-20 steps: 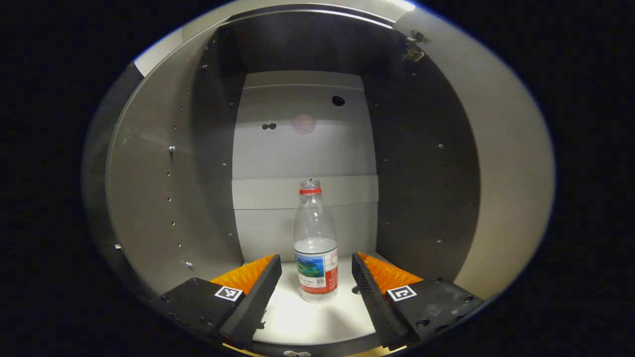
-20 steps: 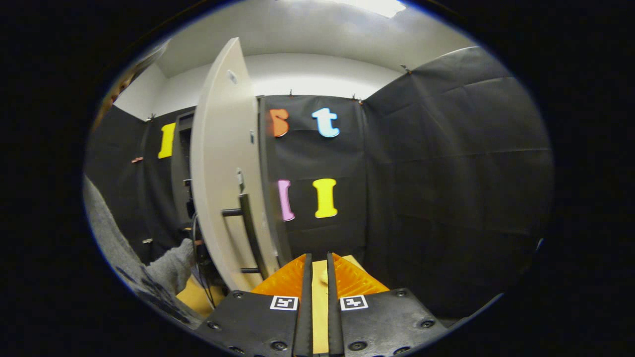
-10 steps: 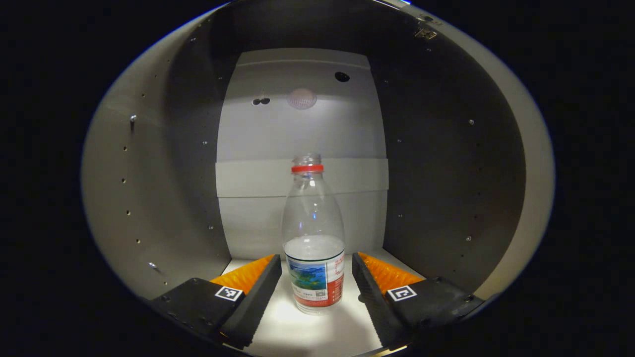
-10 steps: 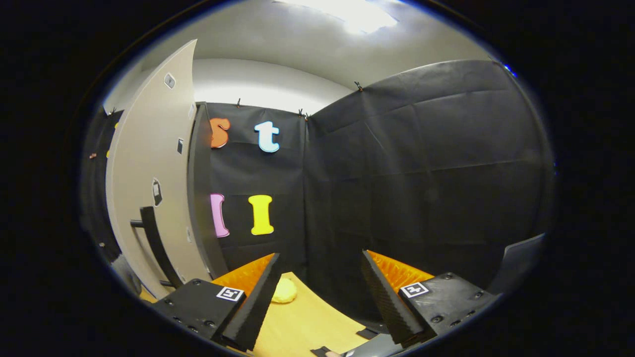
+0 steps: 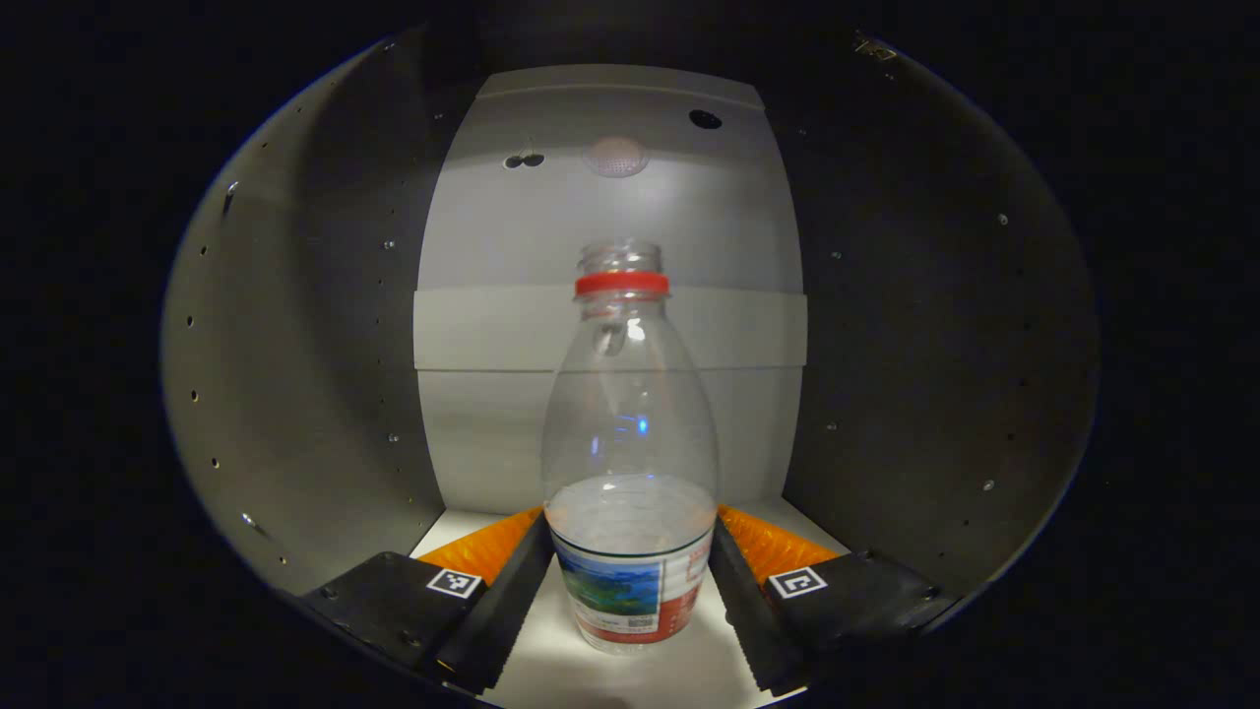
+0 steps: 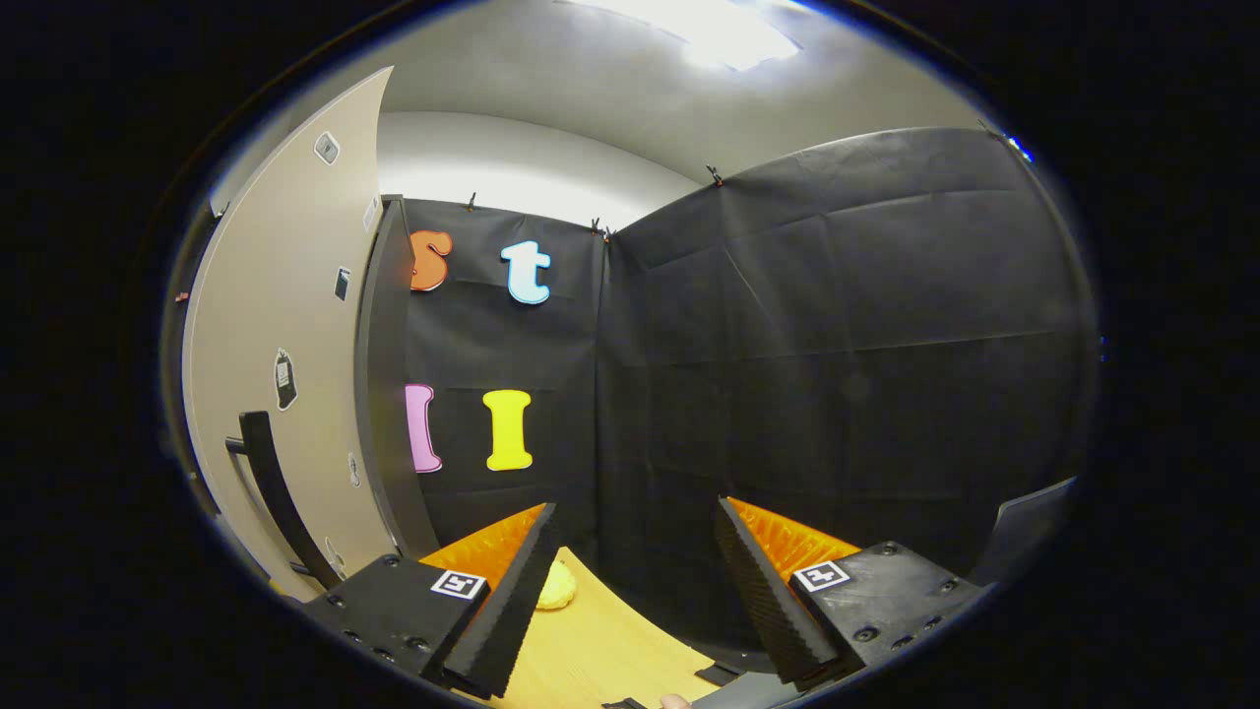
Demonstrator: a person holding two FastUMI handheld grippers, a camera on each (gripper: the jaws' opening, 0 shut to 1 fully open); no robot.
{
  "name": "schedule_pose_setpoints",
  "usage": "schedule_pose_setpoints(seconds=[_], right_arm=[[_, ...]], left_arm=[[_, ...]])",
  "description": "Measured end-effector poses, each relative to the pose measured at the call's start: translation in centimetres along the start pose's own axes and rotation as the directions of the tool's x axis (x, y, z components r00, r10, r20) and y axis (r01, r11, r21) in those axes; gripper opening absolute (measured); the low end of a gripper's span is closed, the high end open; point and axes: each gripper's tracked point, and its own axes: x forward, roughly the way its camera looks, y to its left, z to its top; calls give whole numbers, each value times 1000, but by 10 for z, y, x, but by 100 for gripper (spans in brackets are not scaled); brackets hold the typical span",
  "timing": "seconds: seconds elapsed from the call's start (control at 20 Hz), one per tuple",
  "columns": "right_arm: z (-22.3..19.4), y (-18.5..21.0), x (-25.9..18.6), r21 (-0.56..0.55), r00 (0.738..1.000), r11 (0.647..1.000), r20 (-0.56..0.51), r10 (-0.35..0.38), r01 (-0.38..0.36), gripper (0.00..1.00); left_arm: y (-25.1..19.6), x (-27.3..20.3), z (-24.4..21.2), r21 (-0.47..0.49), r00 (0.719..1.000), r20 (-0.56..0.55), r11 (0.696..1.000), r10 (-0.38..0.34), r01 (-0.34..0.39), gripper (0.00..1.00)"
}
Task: Open the cabinet door with the right hand, grasp the bottle in the cabinet with the left hand and place it on the coaster, then close the cabinet door with the right hand.
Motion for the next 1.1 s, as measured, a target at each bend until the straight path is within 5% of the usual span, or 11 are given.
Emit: schedule_pose_setpoints(seconds=[0.2,0.7,1.1], right_arm=[[-5,6,4,-1,999,1000,-15,29,-29,98],[-2,41,7,1,987,987,4,163,-163,98],[23,87,-70,-36,976,977,54,213,-211,98]], left_arm=[[-3,-5,3,-12,1000,9,1000,-3,3,77],[6,-123,46,-16,991,110,997,-79,81,75],[34,-251,45,20,975,133,984,-180,179,75]])
